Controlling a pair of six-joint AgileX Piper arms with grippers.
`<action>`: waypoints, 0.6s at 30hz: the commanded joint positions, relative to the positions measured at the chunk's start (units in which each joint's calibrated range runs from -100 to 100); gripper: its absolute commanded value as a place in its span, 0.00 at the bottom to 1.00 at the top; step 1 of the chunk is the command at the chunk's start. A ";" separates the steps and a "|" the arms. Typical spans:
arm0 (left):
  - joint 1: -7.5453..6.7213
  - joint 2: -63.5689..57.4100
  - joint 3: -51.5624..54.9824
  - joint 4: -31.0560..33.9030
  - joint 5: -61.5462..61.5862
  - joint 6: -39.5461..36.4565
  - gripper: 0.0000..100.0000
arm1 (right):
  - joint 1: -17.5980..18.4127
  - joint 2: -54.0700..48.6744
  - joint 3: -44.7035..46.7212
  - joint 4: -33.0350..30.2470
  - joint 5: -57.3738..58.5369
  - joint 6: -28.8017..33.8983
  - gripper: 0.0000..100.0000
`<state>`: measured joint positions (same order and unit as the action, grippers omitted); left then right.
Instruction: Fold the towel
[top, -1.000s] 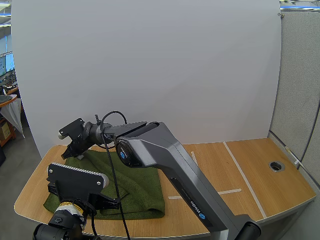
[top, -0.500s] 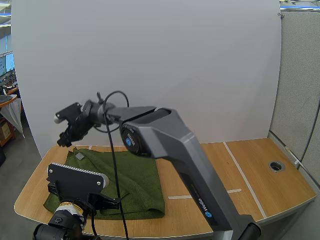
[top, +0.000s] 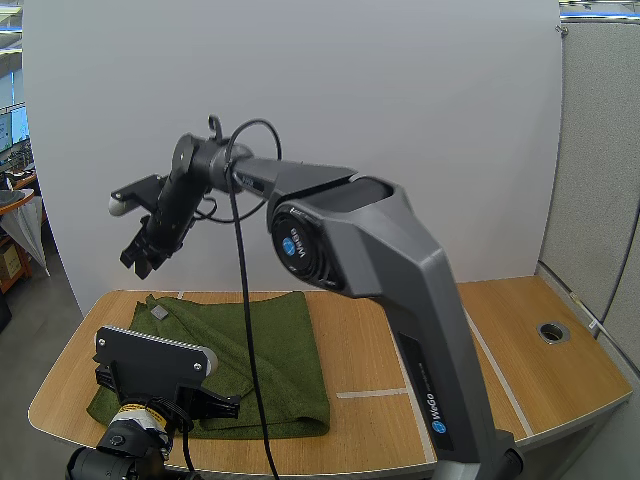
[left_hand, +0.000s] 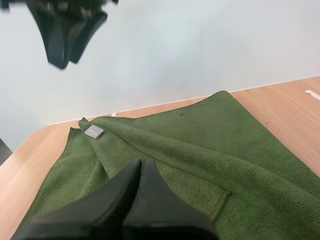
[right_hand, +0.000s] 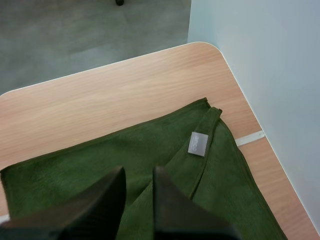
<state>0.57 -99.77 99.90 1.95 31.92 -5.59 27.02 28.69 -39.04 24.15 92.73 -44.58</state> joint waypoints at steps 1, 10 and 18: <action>-0.16 -0.23 0.10 0.08 -0.47 -0.32 0.00 | -0.23 -10.70 5.77 -2.58 7.27 1.02 0.02; -0.16 -0.23 0.10 0.08 -0.47 -0.32 0.00 | -1.44 -27.53 23.70 -3.89 6.51 1.67 0.00; -0.16 -0.23 0.10 0.08 -0.47 -0.32 0.00 | -4.18 -45.47 40.86 -5.96 2.45 1.67 0.00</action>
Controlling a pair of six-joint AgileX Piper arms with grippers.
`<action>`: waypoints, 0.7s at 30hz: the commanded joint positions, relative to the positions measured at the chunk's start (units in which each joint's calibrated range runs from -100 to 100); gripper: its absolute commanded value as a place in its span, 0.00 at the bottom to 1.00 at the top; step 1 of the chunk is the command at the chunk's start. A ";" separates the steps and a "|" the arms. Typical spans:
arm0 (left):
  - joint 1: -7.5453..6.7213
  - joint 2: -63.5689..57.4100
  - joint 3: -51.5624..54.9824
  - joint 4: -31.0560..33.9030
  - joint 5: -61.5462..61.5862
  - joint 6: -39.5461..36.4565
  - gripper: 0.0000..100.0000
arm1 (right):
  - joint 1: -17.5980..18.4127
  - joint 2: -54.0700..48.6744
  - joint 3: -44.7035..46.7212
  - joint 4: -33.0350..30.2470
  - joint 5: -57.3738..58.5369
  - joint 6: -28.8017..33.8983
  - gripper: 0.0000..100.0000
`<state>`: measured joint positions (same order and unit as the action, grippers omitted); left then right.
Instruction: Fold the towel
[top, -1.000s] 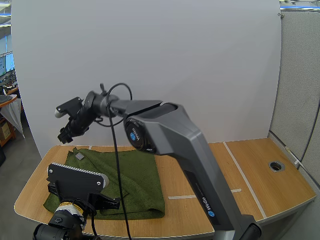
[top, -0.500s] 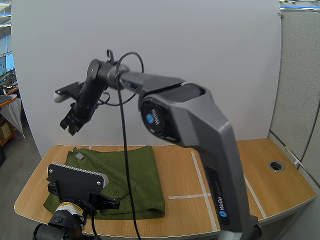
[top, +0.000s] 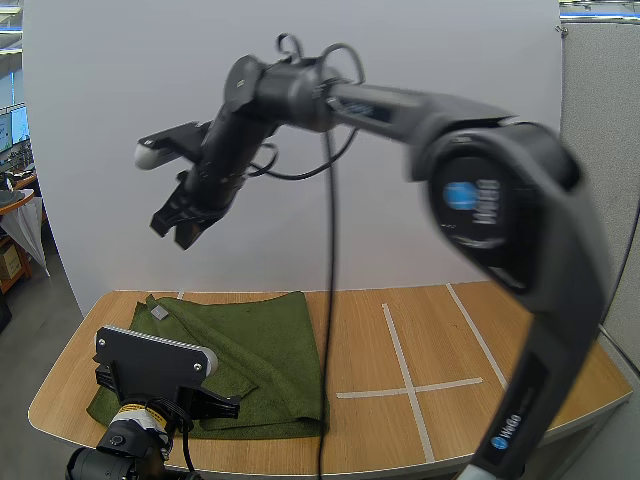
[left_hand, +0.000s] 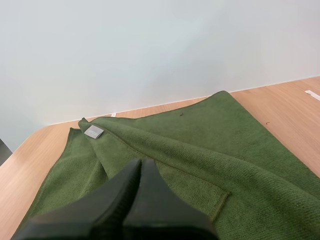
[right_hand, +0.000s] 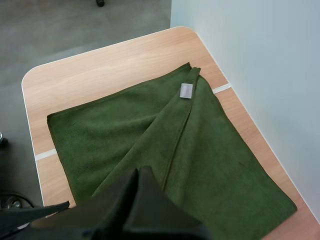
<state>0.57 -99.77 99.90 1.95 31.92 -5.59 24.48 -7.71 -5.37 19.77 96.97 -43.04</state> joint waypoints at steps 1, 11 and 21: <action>-0.16 -0.23 0.10 0.08 -0.47 -0.32 0.00 | -2.13 -11.28 9.26 -2.40 -2.15 0.23 0.00; -0.16 -0.23 0.10 0.08 -0.47 -0.32 0.00 | -7.23 -27.47 24.83 -5.15 -3.94 0.23 0.00; -0.16 -0.23 -3.60 0.55 -11.64 -0.32 0.00 | -12.05 -29.63 34.66 -4.27 -11.92 -0.54 0.00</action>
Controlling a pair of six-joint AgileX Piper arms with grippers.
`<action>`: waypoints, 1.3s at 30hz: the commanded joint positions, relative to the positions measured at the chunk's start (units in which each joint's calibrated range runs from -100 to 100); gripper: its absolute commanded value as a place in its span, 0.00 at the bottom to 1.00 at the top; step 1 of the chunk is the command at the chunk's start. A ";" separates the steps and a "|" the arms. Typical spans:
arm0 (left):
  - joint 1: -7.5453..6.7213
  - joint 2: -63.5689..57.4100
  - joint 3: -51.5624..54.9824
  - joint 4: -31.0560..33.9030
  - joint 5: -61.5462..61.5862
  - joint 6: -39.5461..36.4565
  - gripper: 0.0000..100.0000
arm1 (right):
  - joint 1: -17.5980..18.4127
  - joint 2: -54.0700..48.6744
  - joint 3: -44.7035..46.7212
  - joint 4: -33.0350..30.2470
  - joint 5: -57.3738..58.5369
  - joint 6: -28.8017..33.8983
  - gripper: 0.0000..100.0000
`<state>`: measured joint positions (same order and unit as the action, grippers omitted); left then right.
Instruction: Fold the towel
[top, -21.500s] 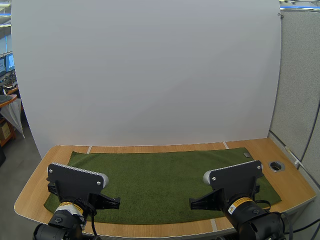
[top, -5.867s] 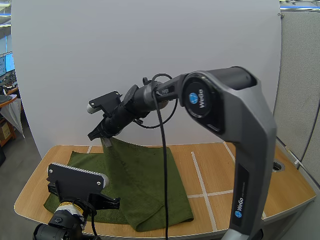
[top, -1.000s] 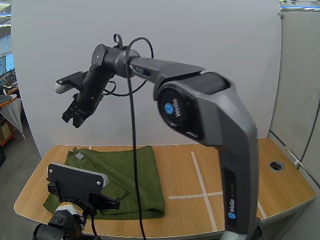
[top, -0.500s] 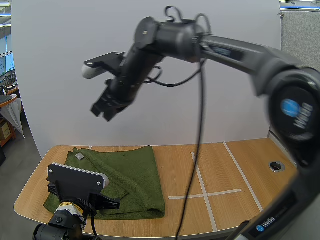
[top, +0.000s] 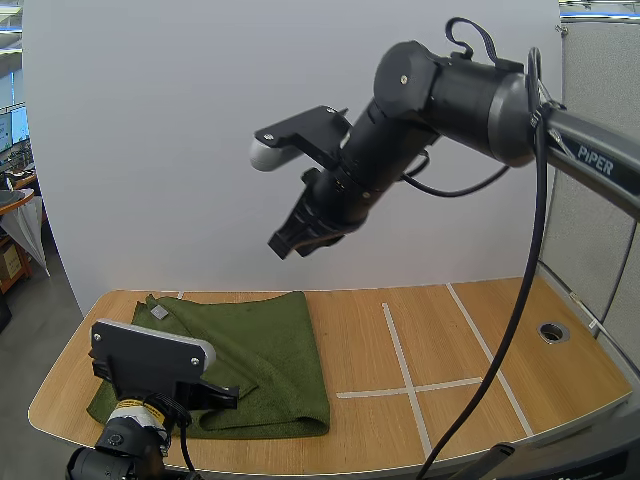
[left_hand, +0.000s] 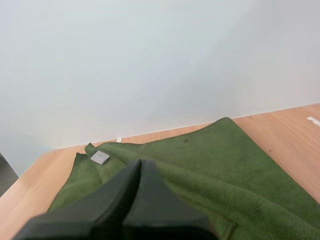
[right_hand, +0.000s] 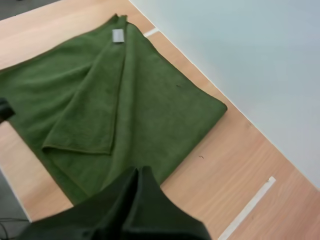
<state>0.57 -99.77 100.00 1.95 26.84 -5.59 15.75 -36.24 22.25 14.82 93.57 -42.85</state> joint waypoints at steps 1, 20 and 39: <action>-0.16 -0.23 -4.84 1.25 -6.57 -0.32 0.00 | -3.64 -1.10 8.32 1.21 -10.10 -1.43 0.00; -0.16 0.80 -27.84 8.58 34.93 10.55 0.00 | -3.81 13.67 20.17 11.67 -43.67 -9.50 0.00; -0.08 37.54 -33.61 2.73 43.41 13.48 0.00 | -3.90 42.29 2.96 26.61 -54.12 -22.15 0.00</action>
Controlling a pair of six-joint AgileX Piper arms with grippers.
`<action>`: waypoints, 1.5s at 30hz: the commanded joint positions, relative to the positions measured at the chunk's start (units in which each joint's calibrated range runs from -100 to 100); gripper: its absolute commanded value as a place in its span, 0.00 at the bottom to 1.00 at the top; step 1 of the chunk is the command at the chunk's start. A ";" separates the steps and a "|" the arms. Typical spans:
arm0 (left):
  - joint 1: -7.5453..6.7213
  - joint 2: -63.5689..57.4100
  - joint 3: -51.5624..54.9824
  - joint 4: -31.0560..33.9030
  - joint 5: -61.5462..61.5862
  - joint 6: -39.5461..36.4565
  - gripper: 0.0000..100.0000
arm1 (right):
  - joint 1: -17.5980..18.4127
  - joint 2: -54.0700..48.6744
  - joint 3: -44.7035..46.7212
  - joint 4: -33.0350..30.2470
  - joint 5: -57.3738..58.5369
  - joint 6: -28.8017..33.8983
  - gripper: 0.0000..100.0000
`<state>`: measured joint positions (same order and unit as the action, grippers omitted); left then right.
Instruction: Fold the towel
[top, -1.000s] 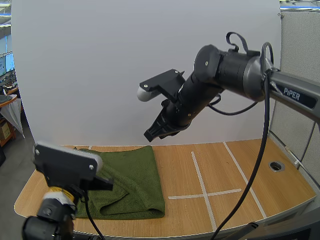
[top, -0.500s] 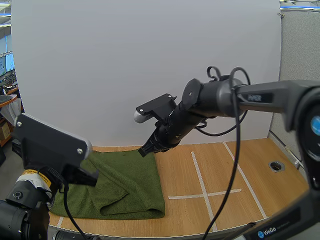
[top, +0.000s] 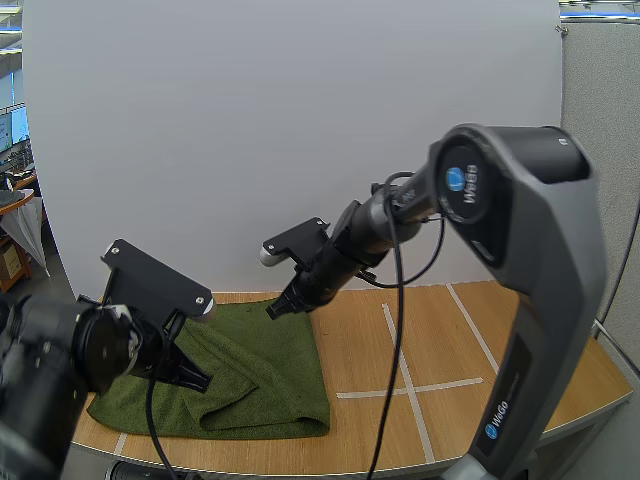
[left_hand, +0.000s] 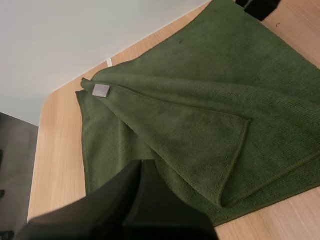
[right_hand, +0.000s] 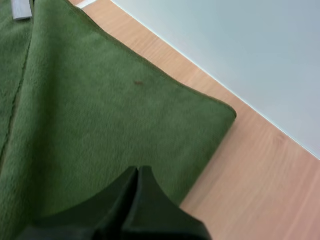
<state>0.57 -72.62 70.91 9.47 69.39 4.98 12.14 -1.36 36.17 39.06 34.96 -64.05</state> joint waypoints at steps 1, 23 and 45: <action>-0.08 12.58 -5.32 -7.67 1.18 5.71 0.00 | -0.46 8.50 -12.68 2.65 5.60 -0.85 0.00; -0.08 26.25 -6.63 -15.63 -5.44 17.16 0.00 | -3.26 26.39 -32.78 4.42 14.63 -1.90 0.00; -0.08 33.11 -6.63 -23.02 -1.42 24.00 0.00 | -3.26 30.01 -32.79 4.78 14.50 -3.01 0.00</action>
<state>0.57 -45.31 64.73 -7.99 64.60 23.88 9.16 29.37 3.59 43.65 48.76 -66.49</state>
